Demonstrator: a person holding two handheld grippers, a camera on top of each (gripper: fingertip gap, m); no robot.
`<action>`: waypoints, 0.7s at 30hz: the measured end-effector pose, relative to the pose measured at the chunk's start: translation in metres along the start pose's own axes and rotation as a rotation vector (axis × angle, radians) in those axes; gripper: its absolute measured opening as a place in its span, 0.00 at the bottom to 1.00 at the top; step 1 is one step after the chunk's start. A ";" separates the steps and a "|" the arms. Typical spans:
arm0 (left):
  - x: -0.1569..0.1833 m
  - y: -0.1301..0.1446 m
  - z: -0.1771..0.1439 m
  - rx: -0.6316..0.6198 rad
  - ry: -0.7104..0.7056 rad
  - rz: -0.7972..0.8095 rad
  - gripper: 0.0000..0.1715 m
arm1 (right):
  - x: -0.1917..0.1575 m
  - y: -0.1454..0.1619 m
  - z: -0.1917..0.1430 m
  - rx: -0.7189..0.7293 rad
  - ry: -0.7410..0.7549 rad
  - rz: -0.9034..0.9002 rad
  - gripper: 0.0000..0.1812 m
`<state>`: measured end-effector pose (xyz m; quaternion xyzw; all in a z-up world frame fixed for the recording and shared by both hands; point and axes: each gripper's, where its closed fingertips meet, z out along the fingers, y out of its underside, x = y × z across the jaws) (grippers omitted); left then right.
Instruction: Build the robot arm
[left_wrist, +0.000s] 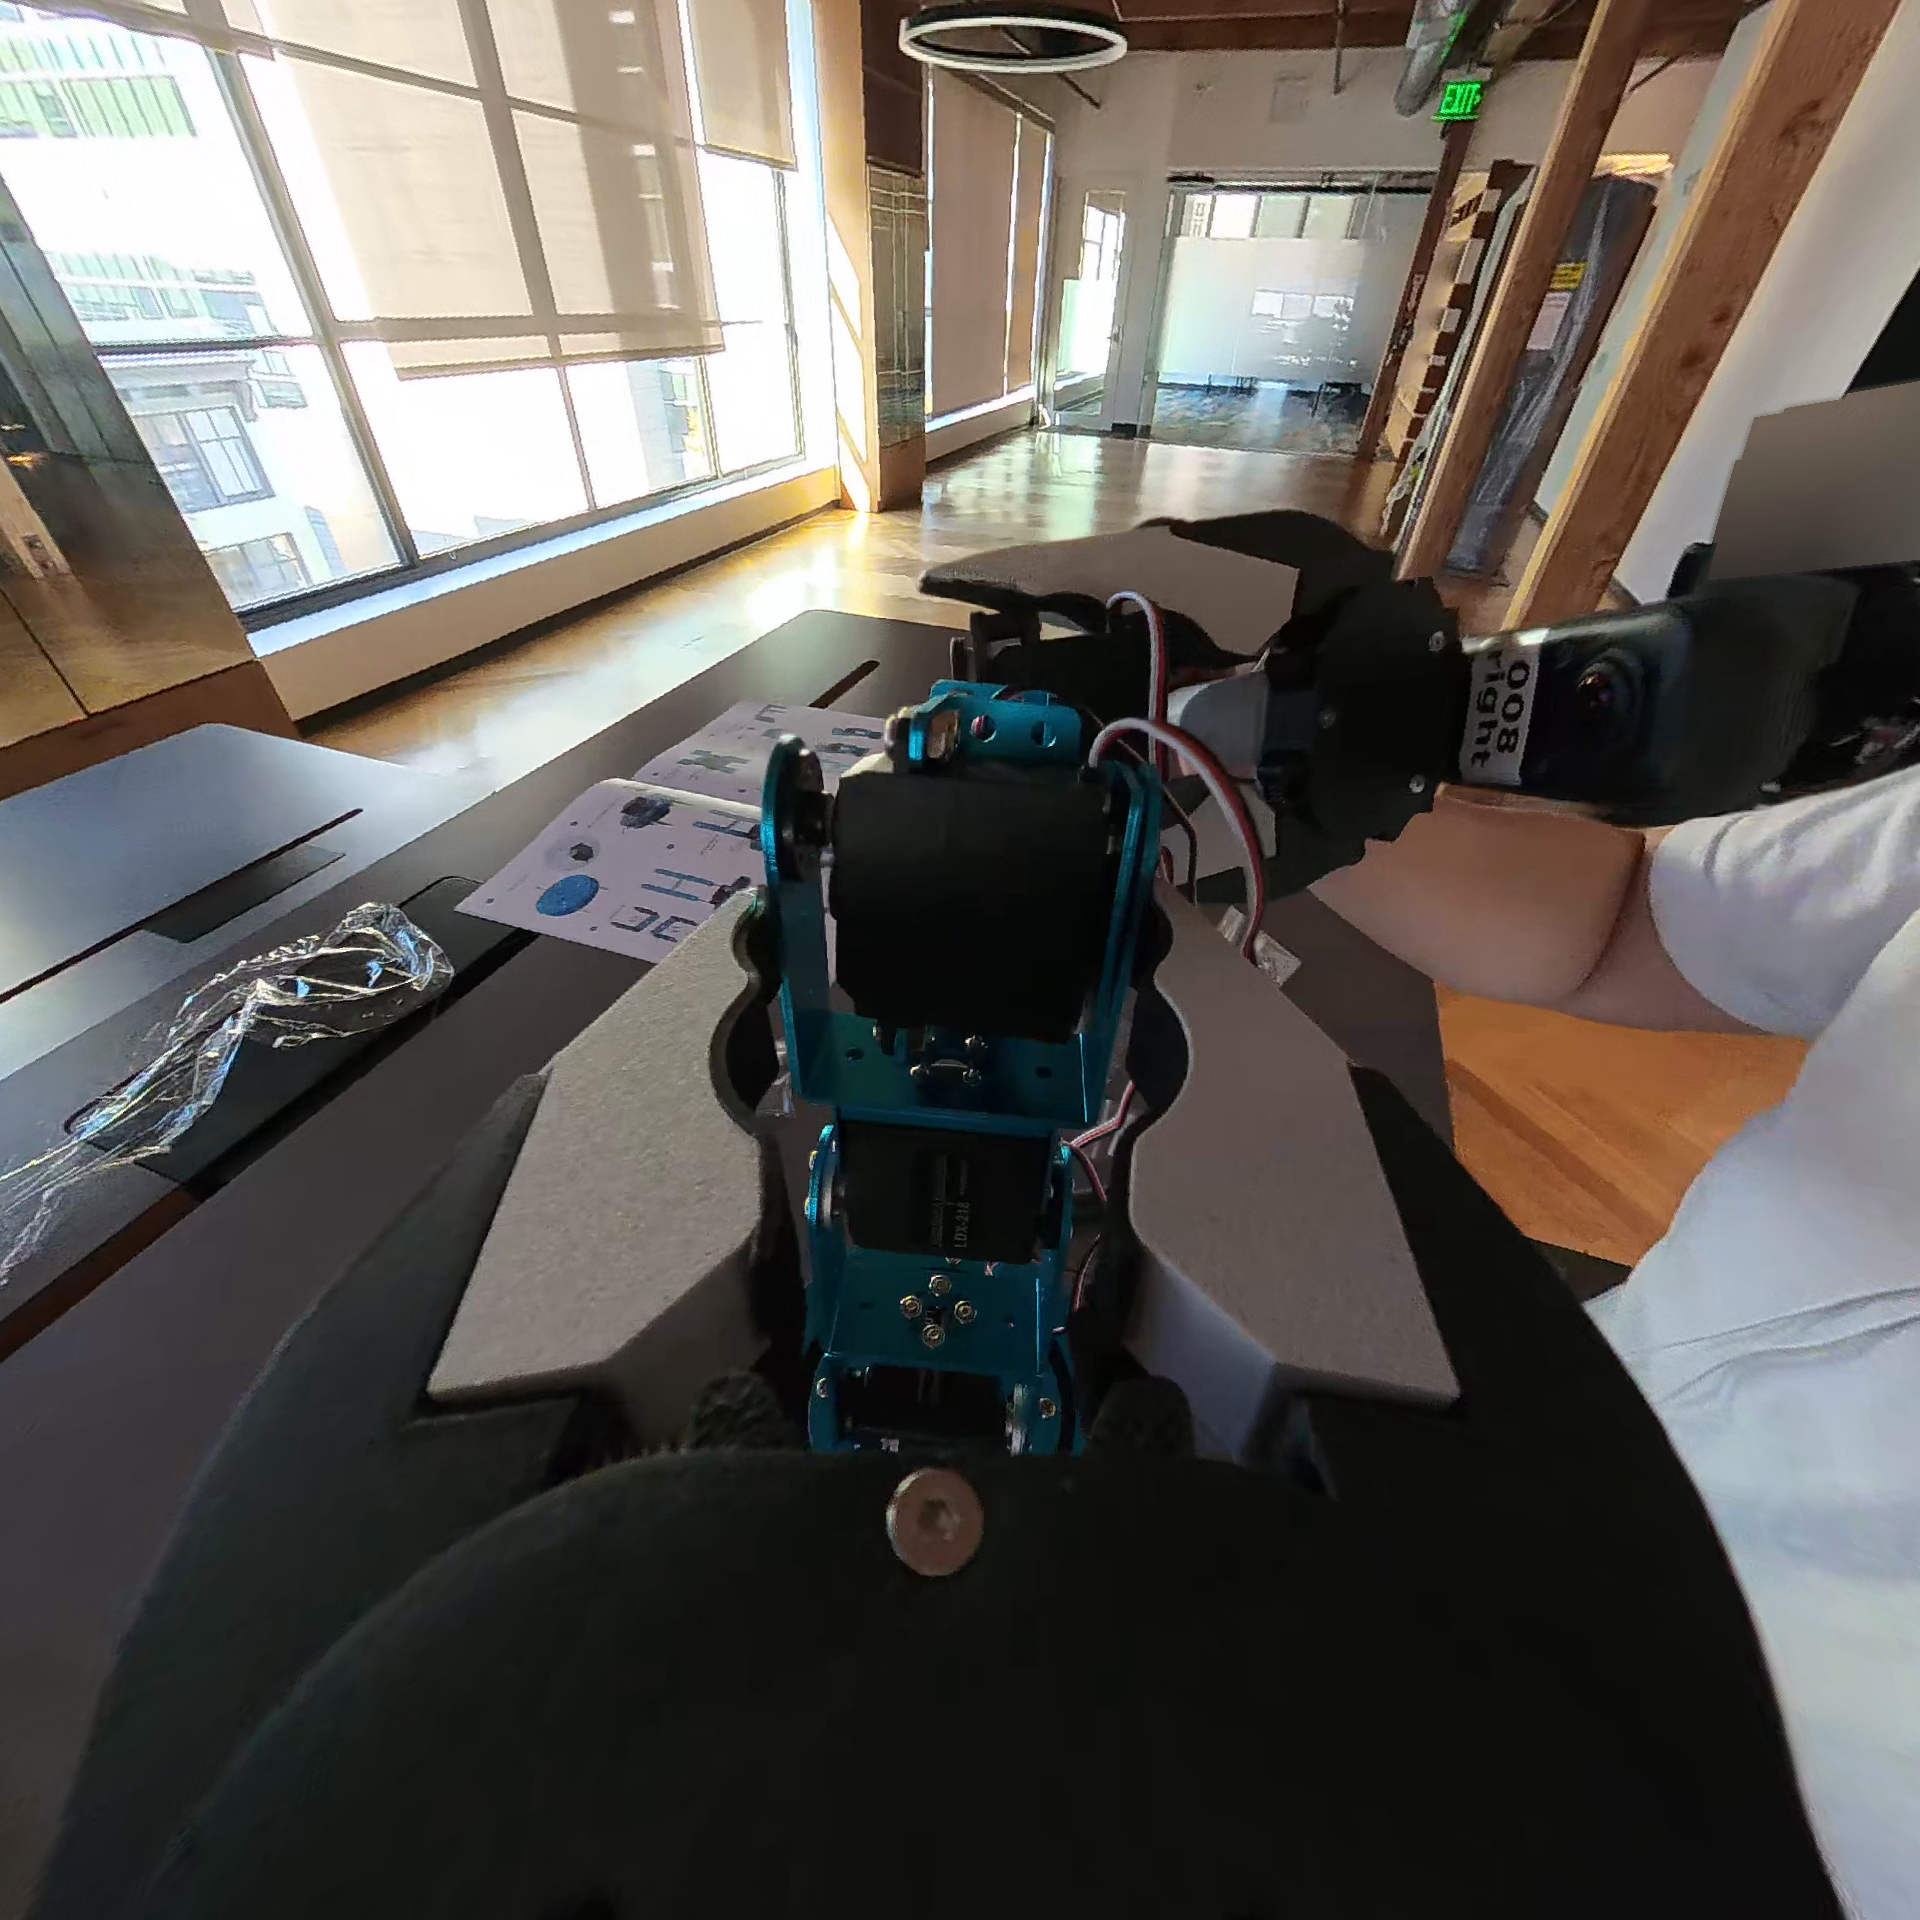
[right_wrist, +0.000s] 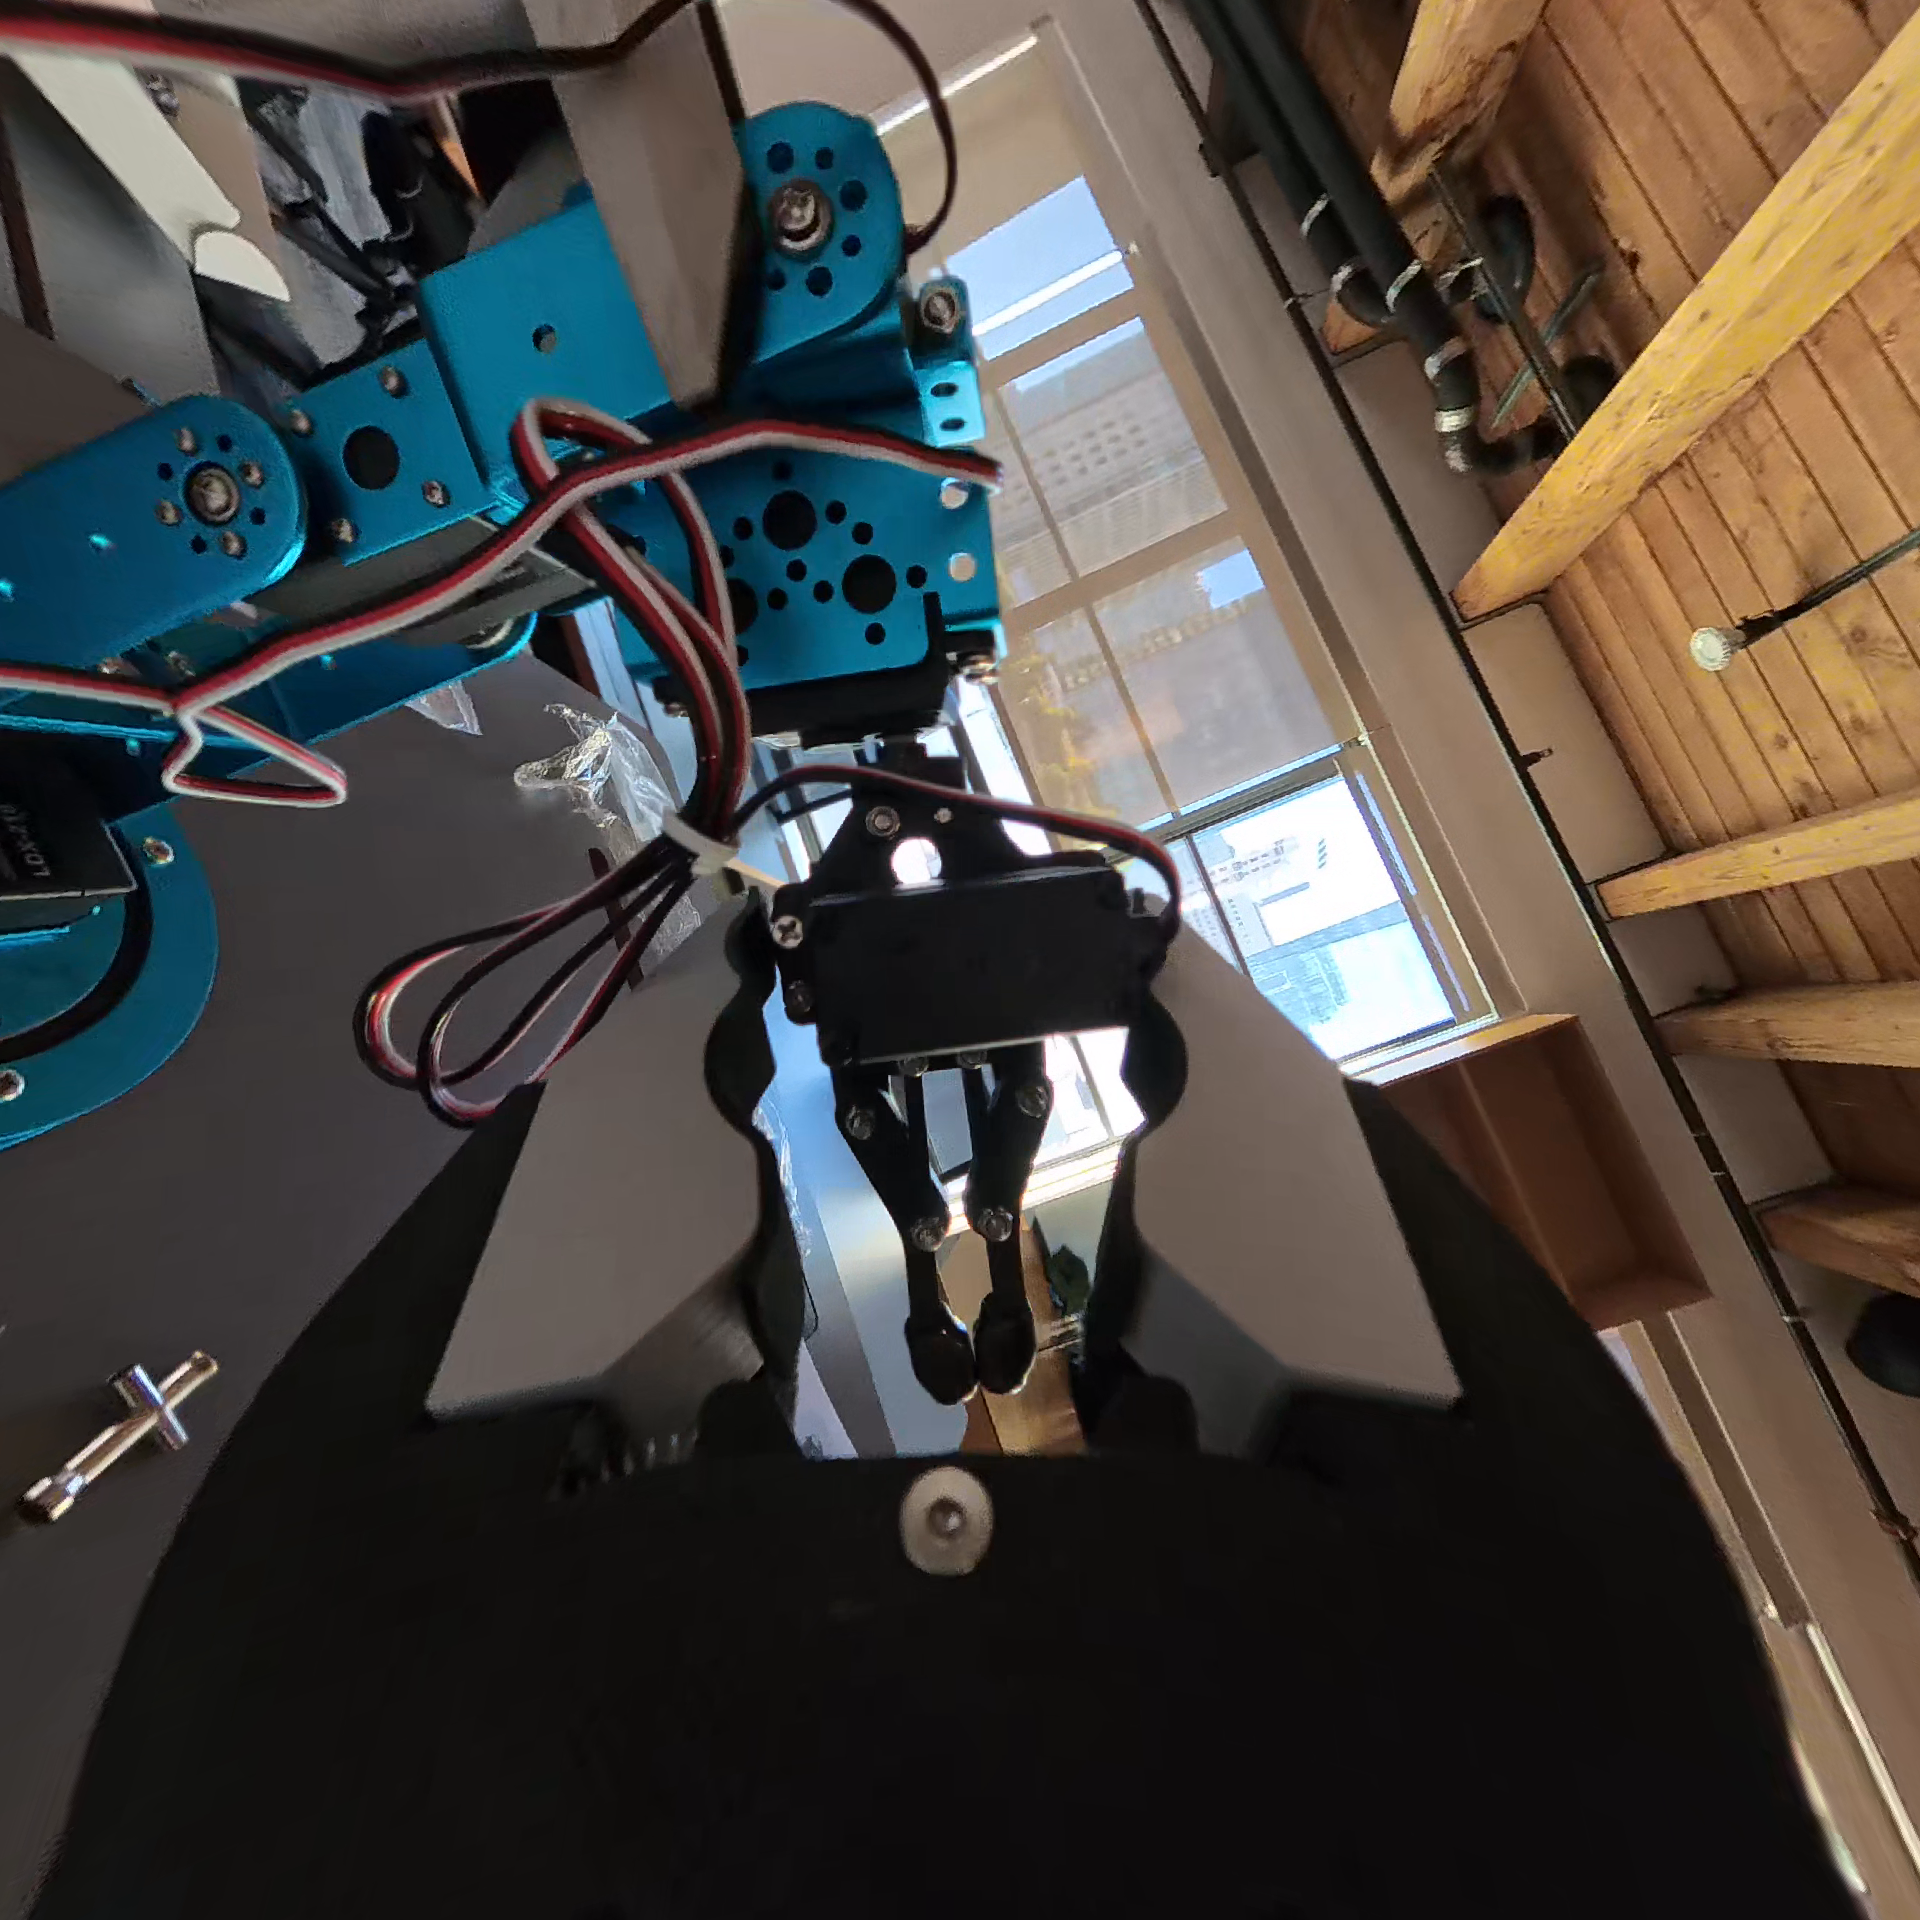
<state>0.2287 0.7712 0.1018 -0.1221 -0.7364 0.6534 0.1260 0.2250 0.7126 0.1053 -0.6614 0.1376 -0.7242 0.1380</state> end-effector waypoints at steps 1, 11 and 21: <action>0.000 0.000 0.000 -0.002 -0.006 0.003 0.39 | 0.001 0.000 0.000 -0.002 -0.013 -0.019 0.37; 0.001 0.000 0.002 0.016 -0.005 0.014 0.39 | 0.034 -0.010 0.000 -0.048 -0.059 -0.312 0.36; 0.001 -0.002 0.002 0.059 0.002 0.018 0.39 | 0.066 -0.042 0.010 -0.051 -0.201 -0.720 0.35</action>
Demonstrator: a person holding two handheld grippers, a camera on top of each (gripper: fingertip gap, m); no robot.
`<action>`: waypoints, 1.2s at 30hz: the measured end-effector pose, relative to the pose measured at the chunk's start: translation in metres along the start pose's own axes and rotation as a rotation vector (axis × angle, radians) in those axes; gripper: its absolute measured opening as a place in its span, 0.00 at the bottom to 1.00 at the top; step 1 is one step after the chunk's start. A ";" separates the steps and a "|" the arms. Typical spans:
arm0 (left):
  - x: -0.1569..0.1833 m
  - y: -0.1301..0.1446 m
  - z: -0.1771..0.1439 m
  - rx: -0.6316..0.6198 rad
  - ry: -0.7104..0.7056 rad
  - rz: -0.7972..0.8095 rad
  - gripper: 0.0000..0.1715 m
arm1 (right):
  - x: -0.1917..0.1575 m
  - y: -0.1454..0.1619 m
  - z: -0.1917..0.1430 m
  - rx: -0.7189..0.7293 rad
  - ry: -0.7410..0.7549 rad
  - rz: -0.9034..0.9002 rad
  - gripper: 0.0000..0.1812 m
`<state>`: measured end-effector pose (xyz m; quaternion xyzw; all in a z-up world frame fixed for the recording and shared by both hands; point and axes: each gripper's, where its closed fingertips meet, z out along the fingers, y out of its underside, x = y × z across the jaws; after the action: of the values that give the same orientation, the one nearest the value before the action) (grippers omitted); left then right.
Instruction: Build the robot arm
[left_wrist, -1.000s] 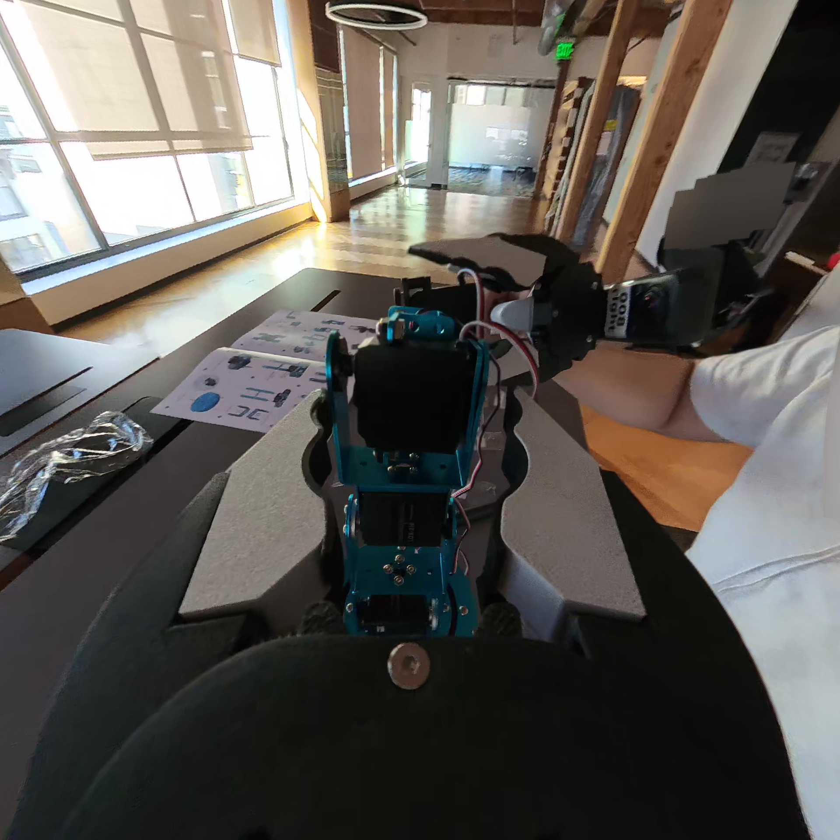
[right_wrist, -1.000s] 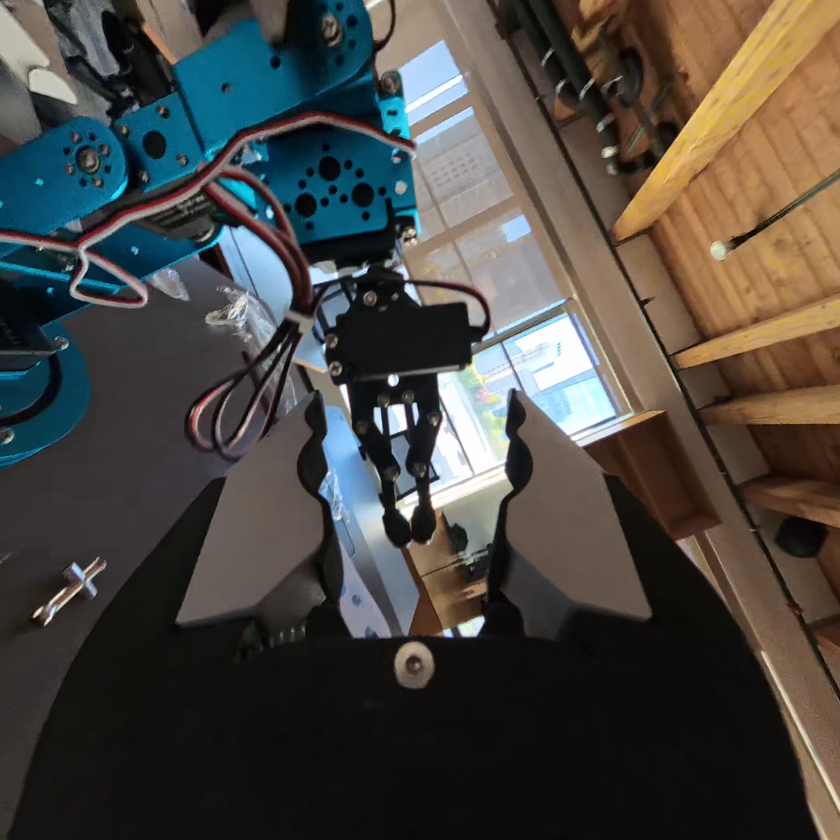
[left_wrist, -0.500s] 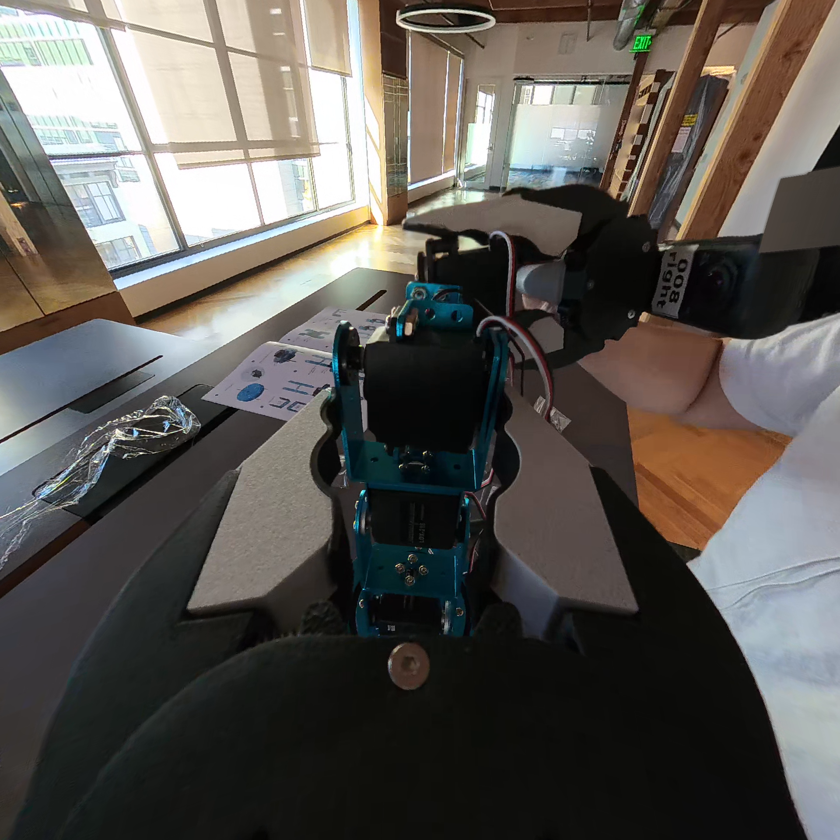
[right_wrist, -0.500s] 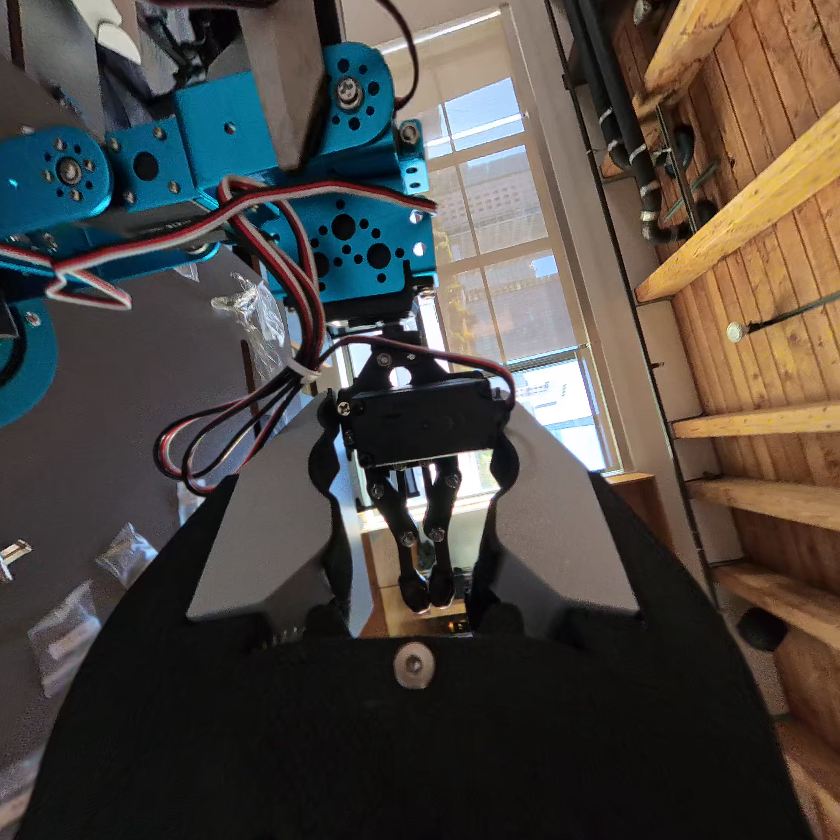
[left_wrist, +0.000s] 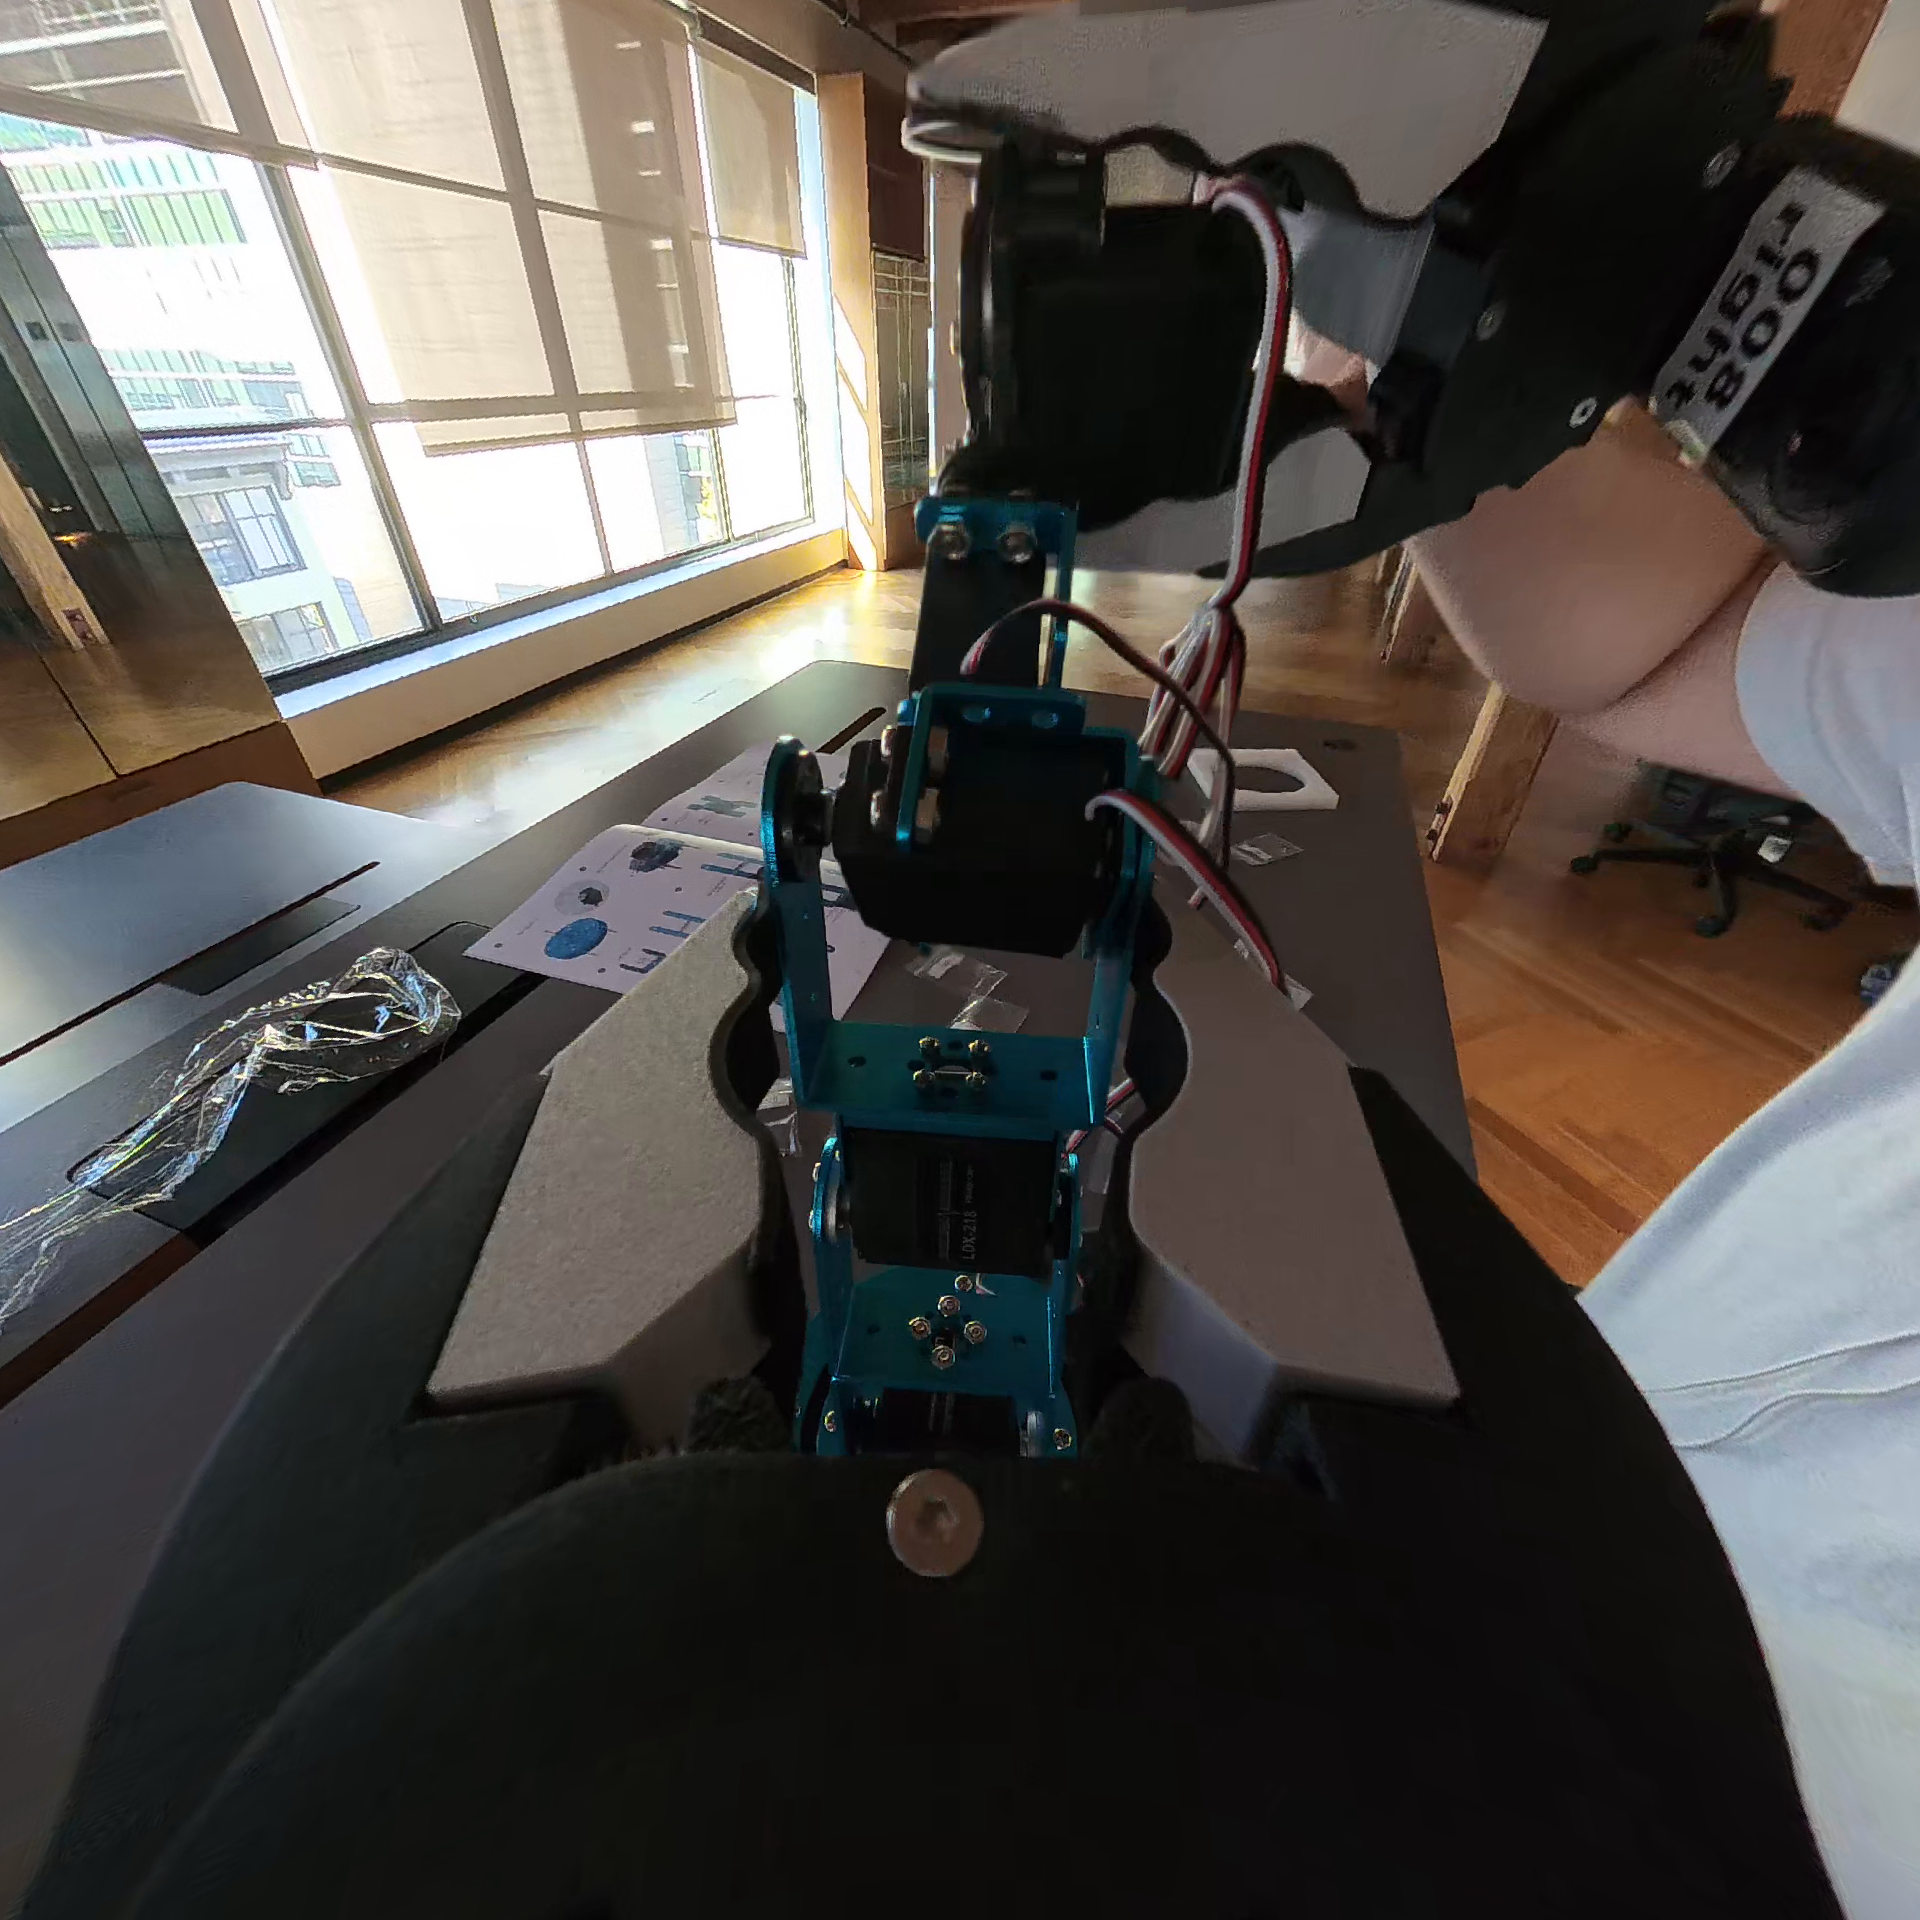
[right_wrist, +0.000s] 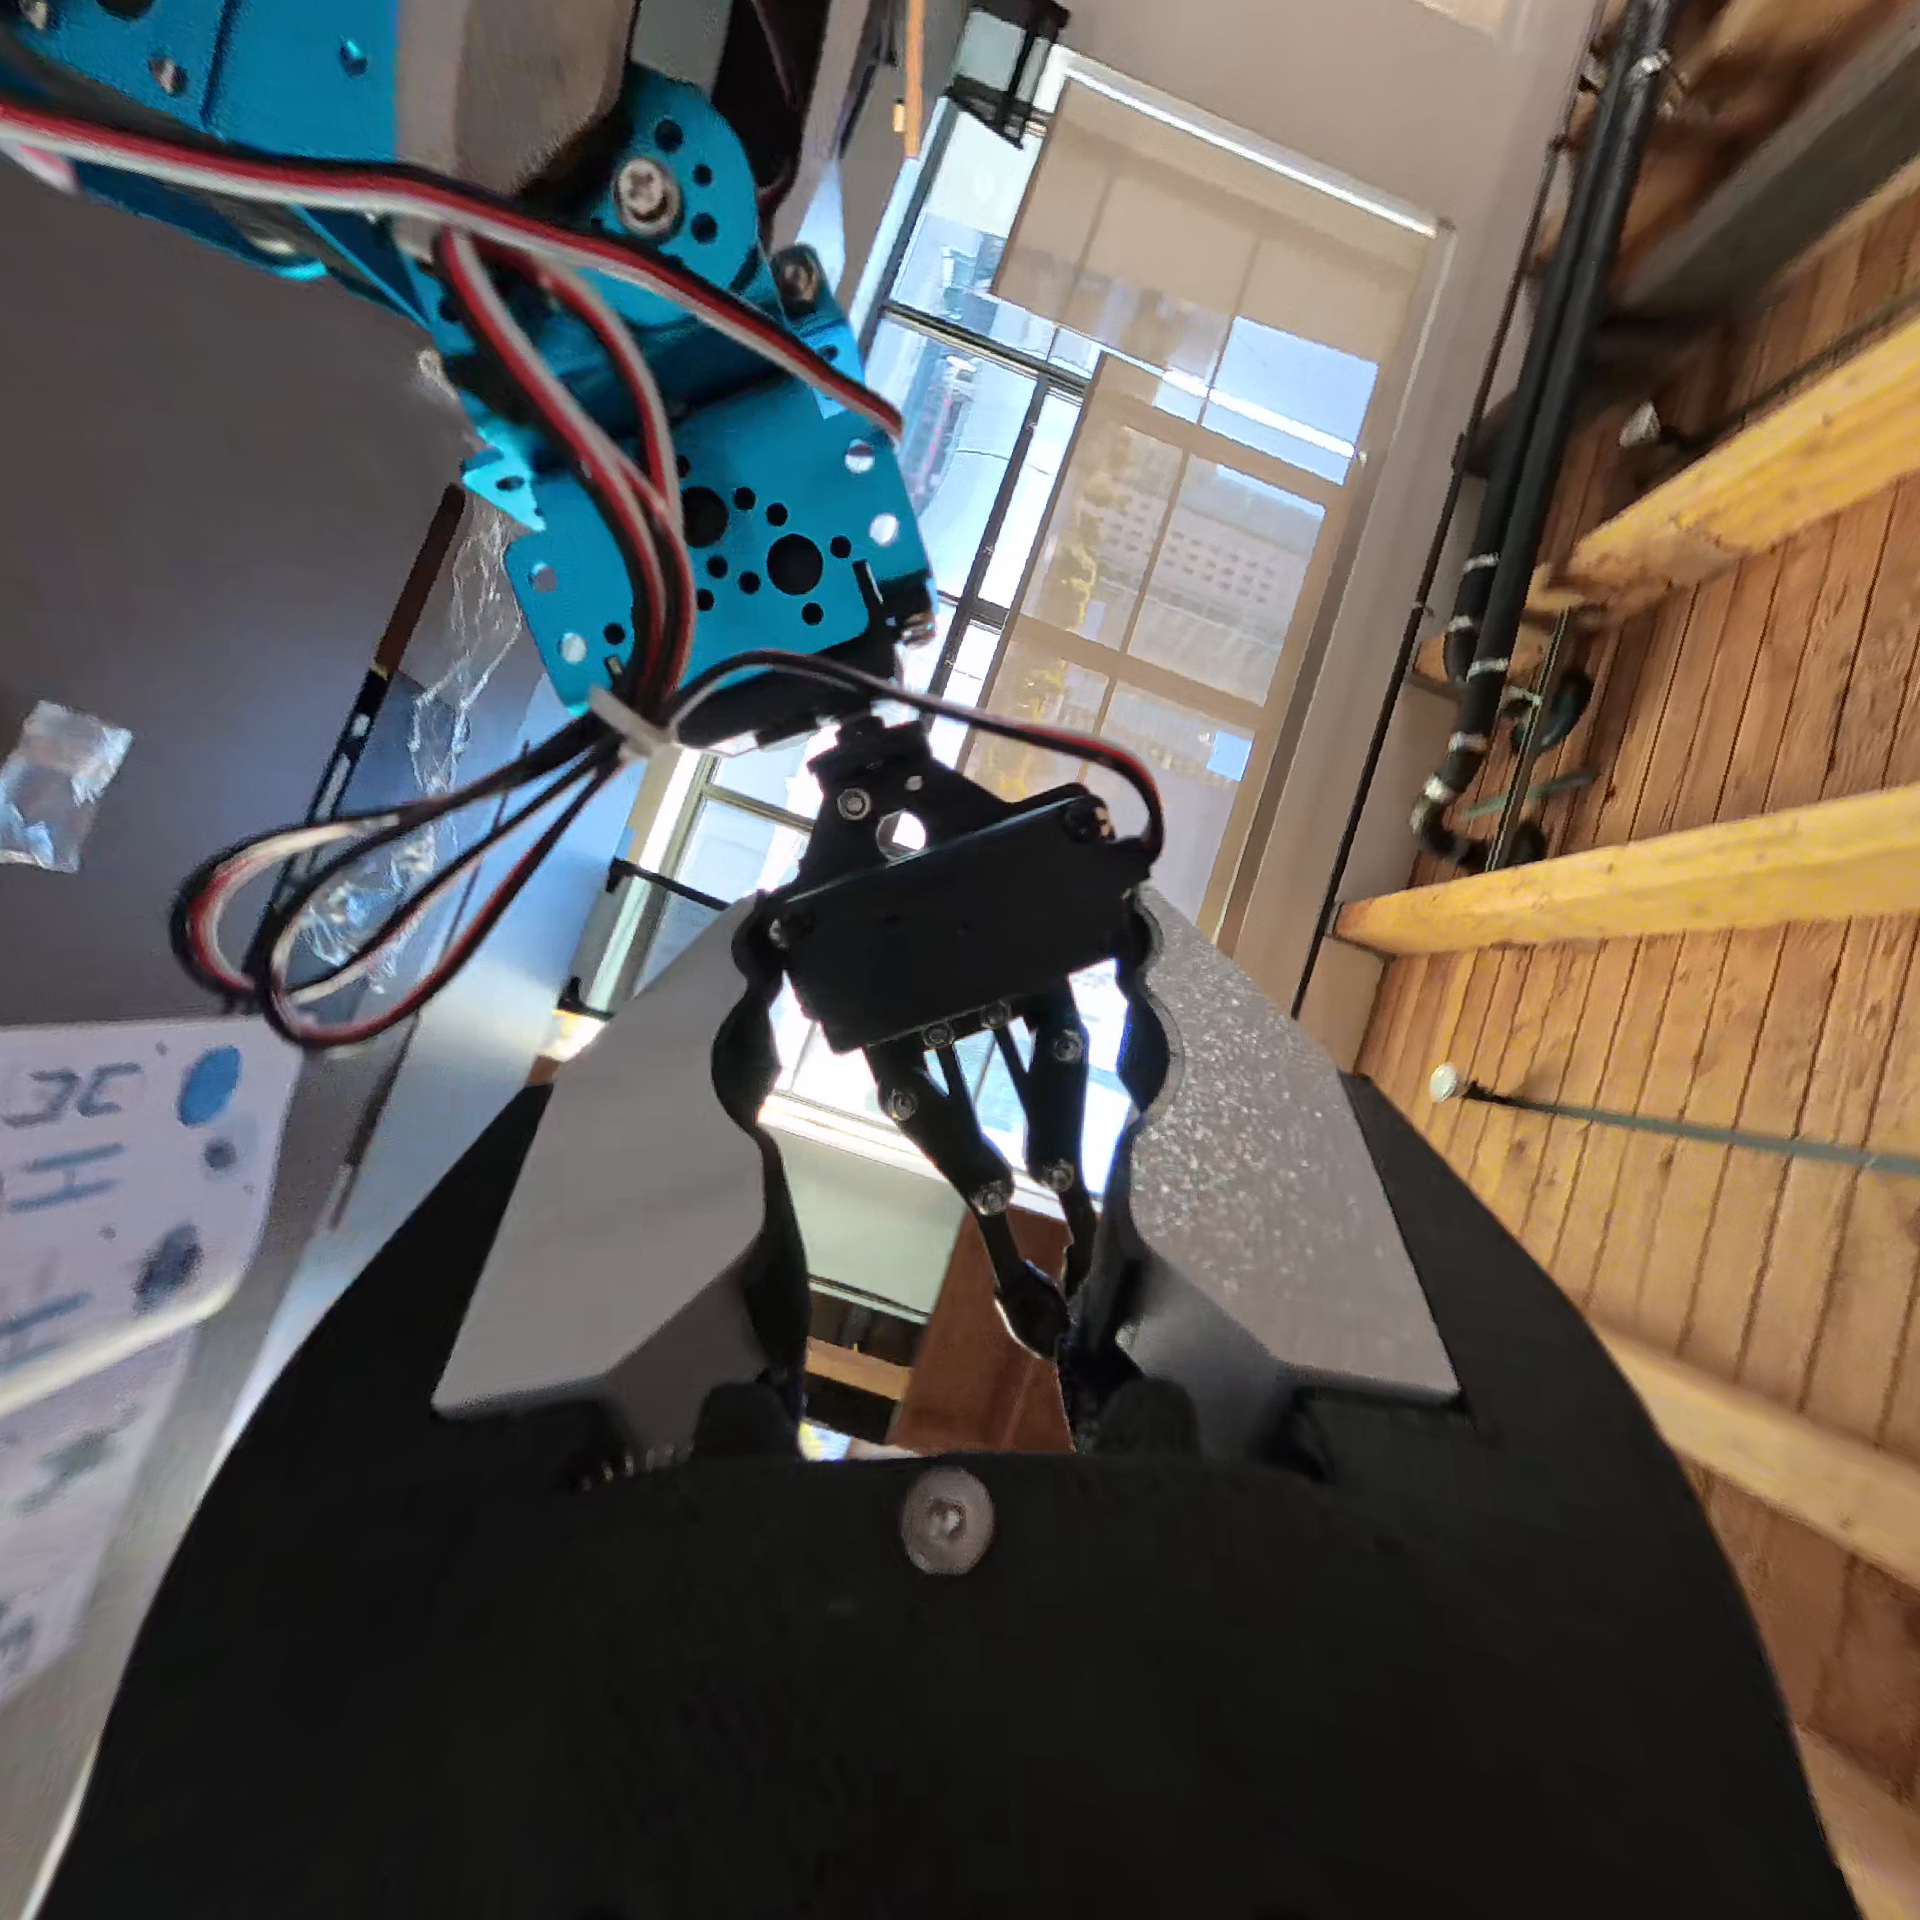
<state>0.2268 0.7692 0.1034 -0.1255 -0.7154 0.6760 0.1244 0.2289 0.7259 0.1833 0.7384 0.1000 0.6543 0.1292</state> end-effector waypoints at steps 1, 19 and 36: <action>0.000 0.000 0.000 0.002 0.001 0.000 0.39 | 0.005 -0.002 0.001 0.001 -0.013 -0.044 0.35; 0.001 -0.002 -0.003 0.048 0.035 -0.008 0.39 | 0.050 -0.045 0.018 -0.020 -0.211 -0.566 0.31; 0.000 -0.063 -0.026 0.080 0.164 0.075 0.32 | 0.049 -0.040 0.015 -0.090 -0.089 -0.443 0.33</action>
<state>0.2351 0.7899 0.1674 -0.2023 -0.6699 0.6958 0.1622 0.2506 0.7784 0.2148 0.7200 0.2245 0.5807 0.3067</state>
